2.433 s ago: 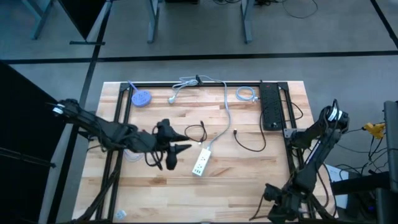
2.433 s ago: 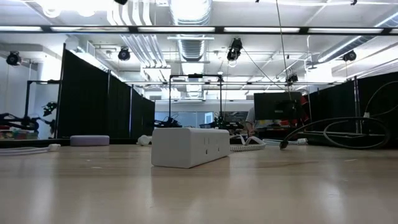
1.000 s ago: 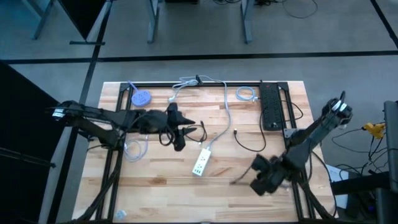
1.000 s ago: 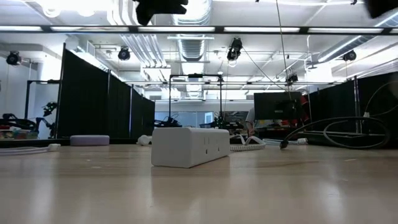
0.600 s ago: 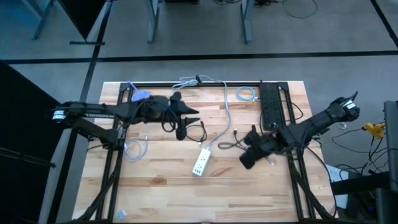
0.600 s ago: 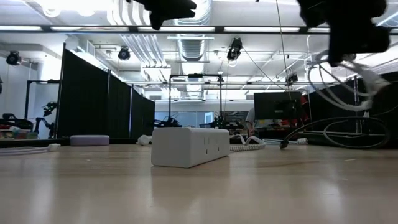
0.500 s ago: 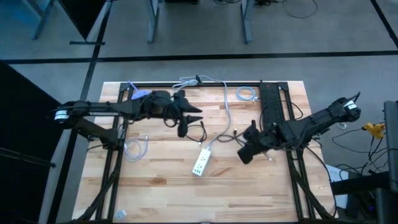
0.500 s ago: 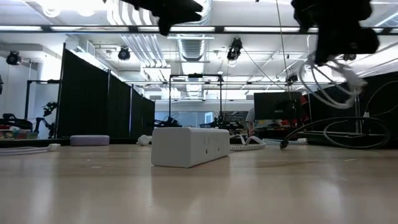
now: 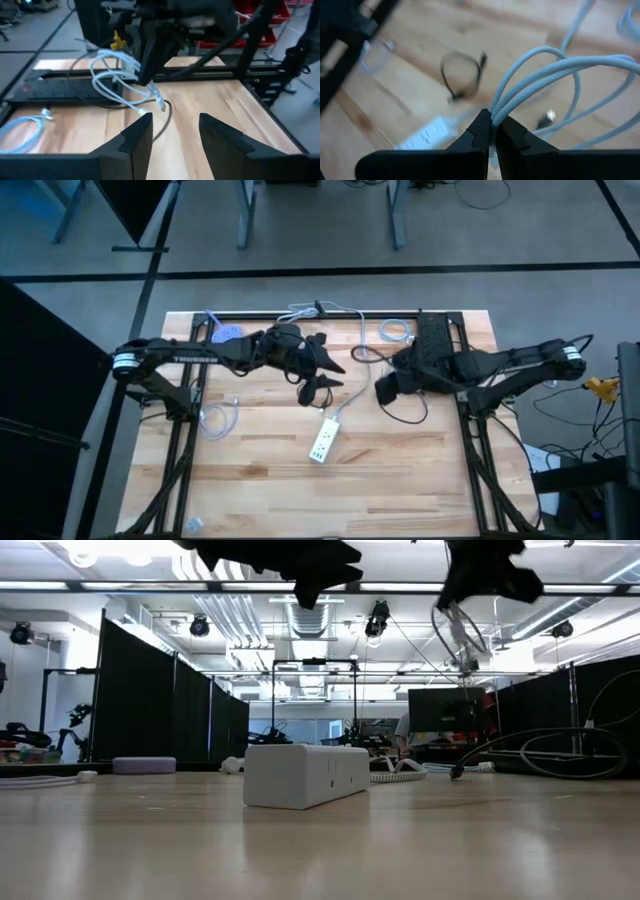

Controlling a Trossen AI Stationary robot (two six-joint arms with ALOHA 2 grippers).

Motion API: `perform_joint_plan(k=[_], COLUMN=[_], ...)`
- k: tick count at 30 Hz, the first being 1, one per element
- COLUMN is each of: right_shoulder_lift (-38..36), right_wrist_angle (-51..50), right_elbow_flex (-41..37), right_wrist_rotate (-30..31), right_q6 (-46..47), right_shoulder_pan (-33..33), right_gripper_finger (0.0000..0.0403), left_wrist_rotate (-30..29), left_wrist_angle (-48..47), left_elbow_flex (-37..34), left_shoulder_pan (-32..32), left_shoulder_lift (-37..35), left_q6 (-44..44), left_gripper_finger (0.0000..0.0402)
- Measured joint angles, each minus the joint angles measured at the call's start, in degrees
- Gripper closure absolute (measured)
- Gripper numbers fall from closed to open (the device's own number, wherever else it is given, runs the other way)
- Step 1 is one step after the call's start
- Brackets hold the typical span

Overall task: Insert USB
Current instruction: Insert the bottom blue charger cable into the black outlet extension

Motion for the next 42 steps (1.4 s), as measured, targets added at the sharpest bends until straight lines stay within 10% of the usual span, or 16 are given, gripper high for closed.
perform_joint_plan(k=[9,18,29,42], right_shoulder_lift=[-0.19,-2.28,-5.64,-4.79], right_wrist_angle=[4.47,16.33,19.36,19.22], right_elbow_flex=[4.12,4.67,4.67,4.67], right_wrist_rotate=[4.45,4.05,2.62,-0.07], right_q6=[-3.41,-19.95,-27.49,-31.96], right_shoulder_pan=[-2.52,-2.61,-2.74,-9.9], right_gripper_finger=[0.0403,0.0403,0.0403,0.0403], left_wrist_rotate=[-13.27,-8.02,-14.68,-7.55], left_wrist_angle=[0.08,4.95,8.69,9.84], left_elbow_flex=[0.78,0.78,0.72,0.65], left_shoulder_pan=[-1.47,-3.3,-5.07,4.1], left_shoulder_lift=[-0.49,-0.21,2.17,4.81], left_q6=[7.66,-8.06,-18.85,-9.17], left_gripper_finger=[0.0193,0.0151,0.0185,0.0217])
